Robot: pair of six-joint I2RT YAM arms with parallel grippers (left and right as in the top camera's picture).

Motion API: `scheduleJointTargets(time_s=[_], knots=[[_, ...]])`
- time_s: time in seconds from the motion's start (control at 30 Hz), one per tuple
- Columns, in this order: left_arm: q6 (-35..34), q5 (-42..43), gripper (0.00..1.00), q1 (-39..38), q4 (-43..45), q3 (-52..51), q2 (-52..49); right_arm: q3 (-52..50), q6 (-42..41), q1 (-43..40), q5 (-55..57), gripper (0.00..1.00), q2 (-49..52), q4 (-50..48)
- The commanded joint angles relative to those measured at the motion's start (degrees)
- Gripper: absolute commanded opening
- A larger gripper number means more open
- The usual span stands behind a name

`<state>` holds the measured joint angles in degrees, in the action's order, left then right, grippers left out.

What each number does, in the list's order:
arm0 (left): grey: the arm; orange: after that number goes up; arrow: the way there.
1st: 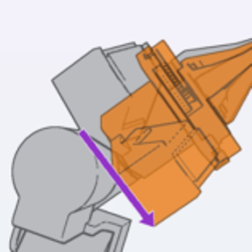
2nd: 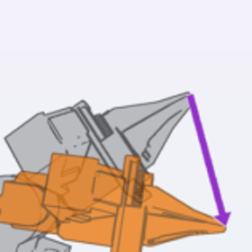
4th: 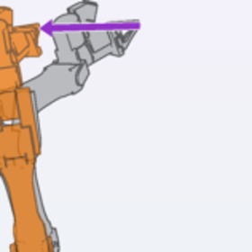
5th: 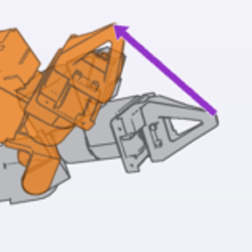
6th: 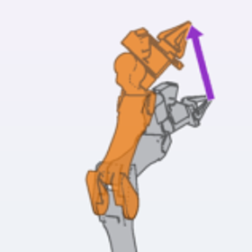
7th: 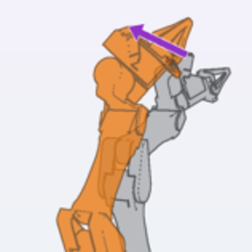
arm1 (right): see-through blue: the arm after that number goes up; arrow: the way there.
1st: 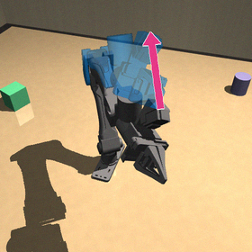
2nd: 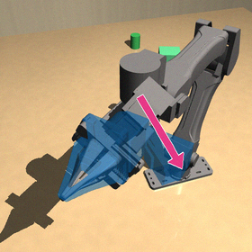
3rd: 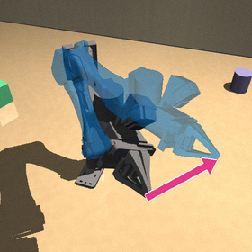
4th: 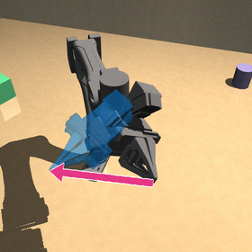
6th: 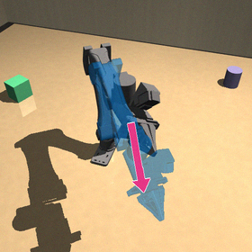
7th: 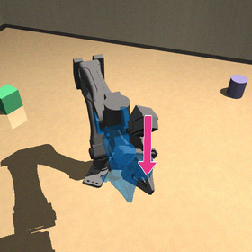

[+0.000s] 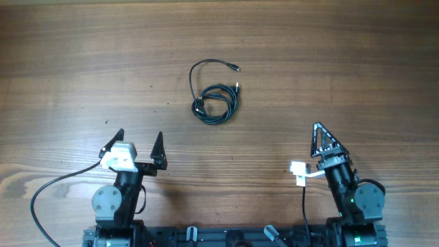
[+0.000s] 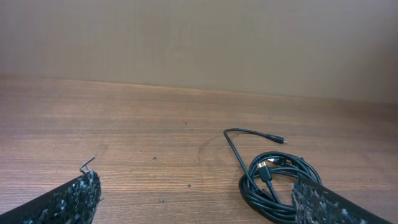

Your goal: Untangle cables

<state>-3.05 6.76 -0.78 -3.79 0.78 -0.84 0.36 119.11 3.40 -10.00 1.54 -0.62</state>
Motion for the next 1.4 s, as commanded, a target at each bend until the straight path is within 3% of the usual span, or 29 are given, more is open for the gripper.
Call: scheduleJointTargets(time_s=[0.0, 1.13, 1.37], knots=[[0.92, 0.70, 1.00, 0.26, 0.13, -0.44, 0.35, -0.07, 2.38, 0.17, 0.85, 1.00, -0.37, -0.02], [0.92, 0.70, 1.00, 0.26, 0.13, -0.44, 0.35, -0.07, 2.45, 0.17, 1.62, 1.00, -0.37, -2.86], [0.92, 0.70, 1.00, 0.26, 0.13, -0.44, 0.35, -0.07, 2.40, 0.17, -3.37, 1.00, 0.02, -0.39]])
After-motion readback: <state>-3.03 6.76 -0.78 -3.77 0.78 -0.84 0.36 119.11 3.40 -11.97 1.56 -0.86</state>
